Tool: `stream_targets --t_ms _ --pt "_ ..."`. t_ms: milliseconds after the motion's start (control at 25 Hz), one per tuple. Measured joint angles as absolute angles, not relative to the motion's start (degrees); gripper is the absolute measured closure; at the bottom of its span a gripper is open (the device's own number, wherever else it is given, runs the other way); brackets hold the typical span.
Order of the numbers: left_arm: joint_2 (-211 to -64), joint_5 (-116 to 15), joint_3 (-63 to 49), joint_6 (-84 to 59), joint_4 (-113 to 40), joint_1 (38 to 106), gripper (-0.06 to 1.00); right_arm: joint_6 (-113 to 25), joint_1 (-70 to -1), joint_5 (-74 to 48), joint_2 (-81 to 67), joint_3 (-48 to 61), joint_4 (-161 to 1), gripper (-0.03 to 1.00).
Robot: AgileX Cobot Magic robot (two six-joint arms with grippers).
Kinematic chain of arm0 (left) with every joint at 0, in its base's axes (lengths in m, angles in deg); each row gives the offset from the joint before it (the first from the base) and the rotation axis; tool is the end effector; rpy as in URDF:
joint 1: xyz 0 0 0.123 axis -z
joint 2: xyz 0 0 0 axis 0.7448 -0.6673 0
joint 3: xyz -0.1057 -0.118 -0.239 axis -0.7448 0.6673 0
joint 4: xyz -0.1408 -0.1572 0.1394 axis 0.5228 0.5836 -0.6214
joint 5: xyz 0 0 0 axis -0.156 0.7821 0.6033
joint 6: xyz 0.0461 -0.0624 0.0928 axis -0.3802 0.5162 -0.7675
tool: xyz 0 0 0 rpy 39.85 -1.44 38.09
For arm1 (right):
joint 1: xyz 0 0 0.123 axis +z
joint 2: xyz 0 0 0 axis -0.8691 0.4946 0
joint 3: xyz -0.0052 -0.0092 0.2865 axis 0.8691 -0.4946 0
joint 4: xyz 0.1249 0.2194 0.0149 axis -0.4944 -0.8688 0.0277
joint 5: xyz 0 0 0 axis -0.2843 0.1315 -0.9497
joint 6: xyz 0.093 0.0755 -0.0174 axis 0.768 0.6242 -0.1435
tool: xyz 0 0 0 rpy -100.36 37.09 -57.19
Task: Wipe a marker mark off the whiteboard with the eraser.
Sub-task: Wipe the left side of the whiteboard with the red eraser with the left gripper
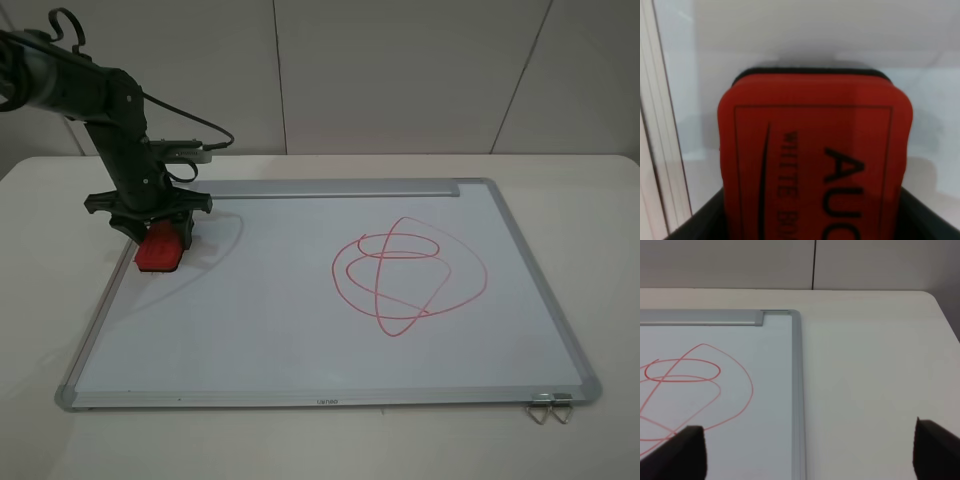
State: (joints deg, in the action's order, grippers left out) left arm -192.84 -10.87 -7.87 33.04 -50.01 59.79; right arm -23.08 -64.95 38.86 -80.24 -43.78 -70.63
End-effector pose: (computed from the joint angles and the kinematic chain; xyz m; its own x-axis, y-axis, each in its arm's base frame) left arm 0.4031 -0.0837 0.0429 -0.9988 0.0063 -0.0487 0.0070 0.9999 -0.0139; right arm 0.0184 -0.0037 0.2697 -0.4433 -0.0073 -0.8963 0.0774 0.9959 -0.0463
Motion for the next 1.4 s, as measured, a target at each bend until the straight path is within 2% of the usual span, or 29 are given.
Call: stream_targets --t_ms 560,920,1400 --pt "-187.3 -11.3 1.5 35.5 -49.6 64.3 0.37 -23.1 -65.0 38.9 -80.2 -43.8 -70.6 0.26" --pt "-182.0 -18.4 11.0 41.1 -49.4 66.1 0.37 -23.1 -65.0 38.9 -80.2 -43.8 -70.6 0.26" --pt "-181.3 -19.7 12.2 44.3 -49.4 64.4 0.37 -23.1 -65.0 38.9 -80.2 -43.8 -70.6 0.26"
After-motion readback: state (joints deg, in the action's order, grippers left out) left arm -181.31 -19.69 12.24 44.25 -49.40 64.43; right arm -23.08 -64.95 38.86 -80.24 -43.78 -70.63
